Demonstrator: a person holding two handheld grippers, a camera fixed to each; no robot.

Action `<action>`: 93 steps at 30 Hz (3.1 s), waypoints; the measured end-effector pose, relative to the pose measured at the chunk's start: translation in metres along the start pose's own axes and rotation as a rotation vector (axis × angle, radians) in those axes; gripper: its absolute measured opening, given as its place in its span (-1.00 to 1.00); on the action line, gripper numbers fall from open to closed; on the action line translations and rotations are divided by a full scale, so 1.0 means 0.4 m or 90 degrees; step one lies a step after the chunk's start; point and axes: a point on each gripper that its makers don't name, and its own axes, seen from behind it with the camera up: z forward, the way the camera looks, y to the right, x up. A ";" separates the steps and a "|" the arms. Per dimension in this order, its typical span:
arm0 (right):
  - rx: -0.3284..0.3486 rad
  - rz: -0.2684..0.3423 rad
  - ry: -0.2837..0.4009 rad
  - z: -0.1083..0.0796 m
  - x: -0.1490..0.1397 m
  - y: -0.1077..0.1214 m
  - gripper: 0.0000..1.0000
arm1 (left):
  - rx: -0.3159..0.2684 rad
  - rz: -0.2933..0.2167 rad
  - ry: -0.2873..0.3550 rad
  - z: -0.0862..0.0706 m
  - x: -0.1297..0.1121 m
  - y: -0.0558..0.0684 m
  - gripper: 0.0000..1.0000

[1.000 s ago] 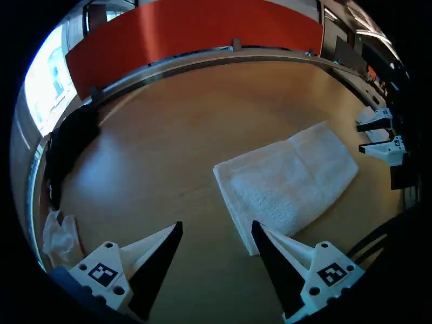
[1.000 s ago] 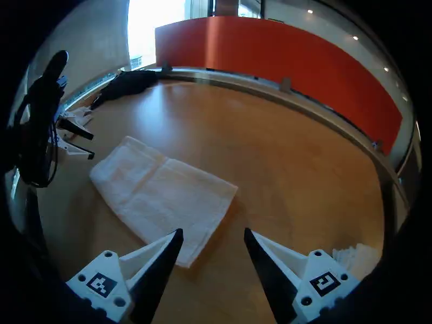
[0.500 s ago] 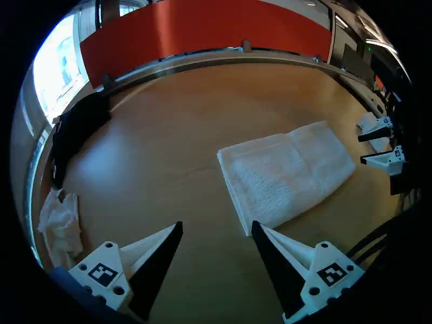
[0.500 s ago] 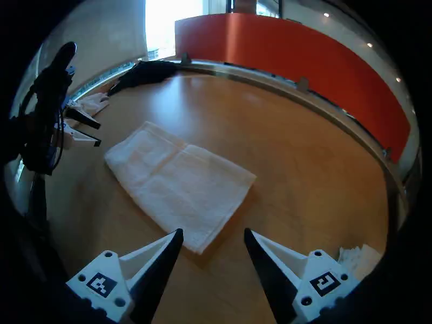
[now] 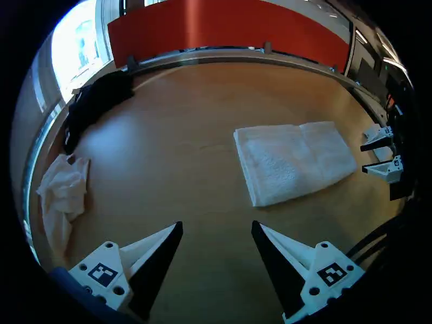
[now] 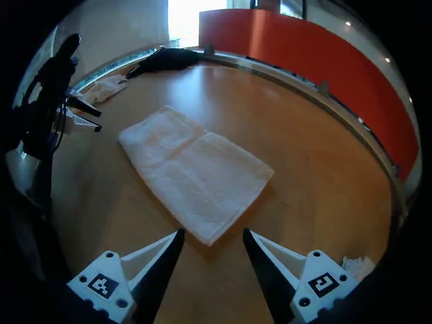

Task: Fold towel

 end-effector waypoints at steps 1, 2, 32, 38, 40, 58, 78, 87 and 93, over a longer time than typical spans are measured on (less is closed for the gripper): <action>0.002 -0.002 -0.001 0.001 -0.001 0.000 0.68 | 0.002 -0.004 -0.002 -0.004 -0.007 -0.003 0.89; 0.004 -0.005 -0.003 0.001 -0.002 0.000 0.65 | 0.004 -0.008 -0.004 -0.008 -0.016 -0.006 0.88; 0.041 -0.010 -0.045 0.042 -0.052 -0.010 -0.69 | 0.028 -0.036 -0.031 -0.080 -0.132 -0.038 0.89; 0.039 -0.010 -0.039 0.041 -0.043 -0.010 -0.90 | 0.027 -0.040 -0.031 -0.083 -0.136 -0.038 0.89; 0.037 -0.014 -0.037 0.040 -0.038 -0.009 -0.91 | 0.027 -0.039 -0.031 -0.083 -0.136 -0.039 0.89; 0.009 -0.087 0.015 -0.018 0.131 -0.007 -0.91 | 0.028 -0.054 -0.013 -0.111 -0.107 -0.051 0.88; 0.016 -0.173 0.068 -0.046 0.329 -0.046 -0.92 | 0.028 -0.068 0.018 -0.155 -0.068 -0.058 0.88; 0.030 -0.204 0.065 -0.033 0.368 -0.067 -0.92 | 0.032 -0.077 0.027 -0.183 -0.067 -0.079 0.89; 0.053 -0.240 0.062 -0.004 0.412 -0.111 -0.92 | 0.037 -0.097 0.034 -0.210 -0.074 -0.095 0.88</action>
